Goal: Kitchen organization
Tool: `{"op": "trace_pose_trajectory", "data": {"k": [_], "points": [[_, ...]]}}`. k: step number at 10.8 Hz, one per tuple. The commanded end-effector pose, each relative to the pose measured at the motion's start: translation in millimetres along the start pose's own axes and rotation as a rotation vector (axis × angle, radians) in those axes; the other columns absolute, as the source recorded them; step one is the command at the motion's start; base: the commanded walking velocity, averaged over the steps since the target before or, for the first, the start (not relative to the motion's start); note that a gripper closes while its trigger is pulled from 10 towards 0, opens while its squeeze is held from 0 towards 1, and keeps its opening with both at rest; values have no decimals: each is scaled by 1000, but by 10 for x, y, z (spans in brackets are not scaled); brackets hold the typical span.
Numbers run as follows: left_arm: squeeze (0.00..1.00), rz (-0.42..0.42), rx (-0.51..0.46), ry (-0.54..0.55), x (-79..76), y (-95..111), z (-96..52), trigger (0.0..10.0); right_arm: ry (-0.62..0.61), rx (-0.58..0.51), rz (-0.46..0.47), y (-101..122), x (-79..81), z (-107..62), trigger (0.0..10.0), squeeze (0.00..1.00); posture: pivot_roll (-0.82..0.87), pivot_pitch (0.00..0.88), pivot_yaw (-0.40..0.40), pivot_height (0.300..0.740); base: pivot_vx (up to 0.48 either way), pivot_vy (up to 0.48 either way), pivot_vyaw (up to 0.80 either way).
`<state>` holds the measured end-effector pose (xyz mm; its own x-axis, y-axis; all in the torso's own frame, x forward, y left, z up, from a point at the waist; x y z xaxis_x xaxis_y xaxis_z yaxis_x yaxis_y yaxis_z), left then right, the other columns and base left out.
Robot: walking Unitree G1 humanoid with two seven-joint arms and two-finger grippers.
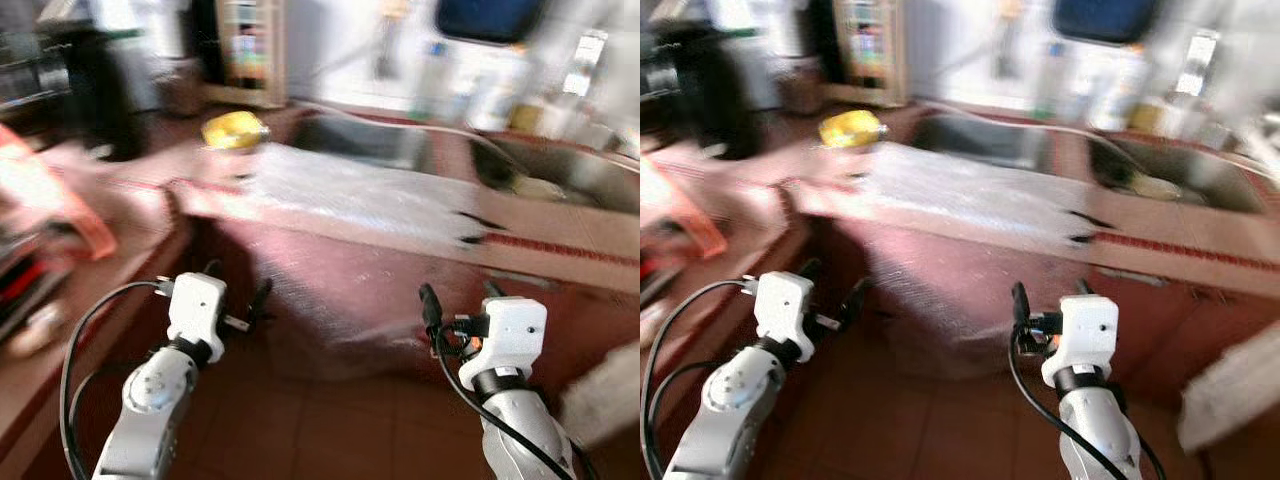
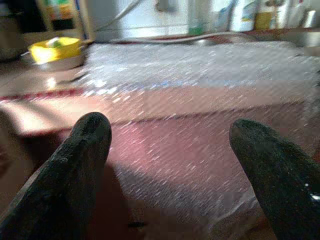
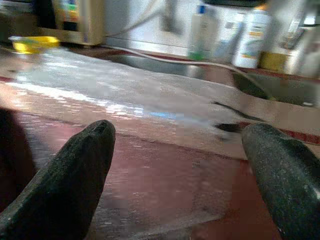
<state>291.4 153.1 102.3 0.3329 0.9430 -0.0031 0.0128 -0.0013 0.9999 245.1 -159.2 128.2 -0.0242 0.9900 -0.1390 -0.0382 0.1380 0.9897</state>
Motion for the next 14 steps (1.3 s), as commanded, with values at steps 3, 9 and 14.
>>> {"op": "trace_pose_trajectory", "data": {"k": [3,9,14], "points": [[0,-3,-2,-29,-50,9,23,10000,-8,-13,-5,28,-12,3,10000,0,68,0,-26,740,286,0,0],[0,-2,3,-31,-40,-2,15,10000,-7,-13,-9,31,-17,-3,10000,0,67,0,-26,740,286,0,0],[0,8,25,-11,39,-54,-134,10000,-2,2,-17,23,-57,-142,10000,0,60,0,-34,740,295,0,0]]}}
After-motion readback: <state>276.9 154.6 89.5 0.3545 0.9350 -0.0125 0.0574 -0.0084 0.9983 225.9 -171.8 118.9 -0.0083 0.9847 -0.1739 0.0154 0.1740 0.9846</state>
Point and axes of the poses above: a point about 5 cm out from each wrist's last joint towards the gripper, its own z axis pointing out of the wrist towards the gripper, its own y axis along the axis of the wrist's last joint, x = y × z, the point moved 2 cm from there along z, pointing out of the wrist towards the gripper, and after that the axes turned 6 degrees about -z, right-handed, at the moved point
